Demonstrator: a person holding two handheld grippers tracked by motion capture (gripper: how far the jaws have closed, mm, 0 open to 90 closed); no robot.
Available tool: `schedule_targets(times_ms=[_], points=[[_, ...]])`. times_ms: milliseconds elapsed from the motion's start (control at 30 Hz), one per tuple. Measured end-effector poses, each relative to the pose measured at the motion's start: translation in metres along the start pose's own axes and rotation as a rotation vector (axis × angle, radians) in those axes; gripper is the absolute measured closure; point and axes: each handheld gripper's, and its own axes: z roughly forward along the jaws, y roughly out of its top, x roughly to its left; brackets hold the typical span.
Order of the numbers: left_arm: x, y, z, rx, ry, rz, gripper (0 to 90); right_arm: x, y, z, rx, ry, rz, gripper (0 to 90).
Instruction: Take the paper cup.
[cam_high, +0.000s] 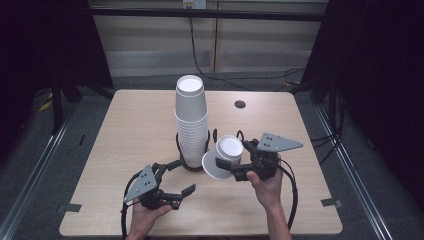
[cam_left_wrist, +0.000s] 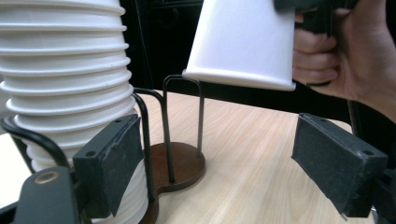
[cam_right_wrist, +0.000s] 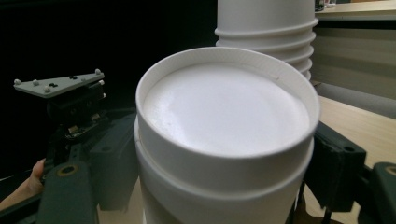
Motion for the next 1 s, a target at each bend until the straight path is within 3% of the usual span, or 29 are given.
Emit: schedule_targets(times_ms=[433,800,1000], points=[[-0.005,-0.001,0.005,0.01,-0.081,0.015,15.3,0.008,-0.031,0.015,0.004,0.037,0.032,22.5],[-0.008,-0.006,0.018,0.051,-0.127,0.024,15.3,0.014,-0.041,0.022,0.015,0.075,0.035,22.6],[-0.007,-0.008,0.025,0.05,-0.14,0.016,14.1,0.018,-0.041,0.027,0.033,0.094,0.025,22.7]])
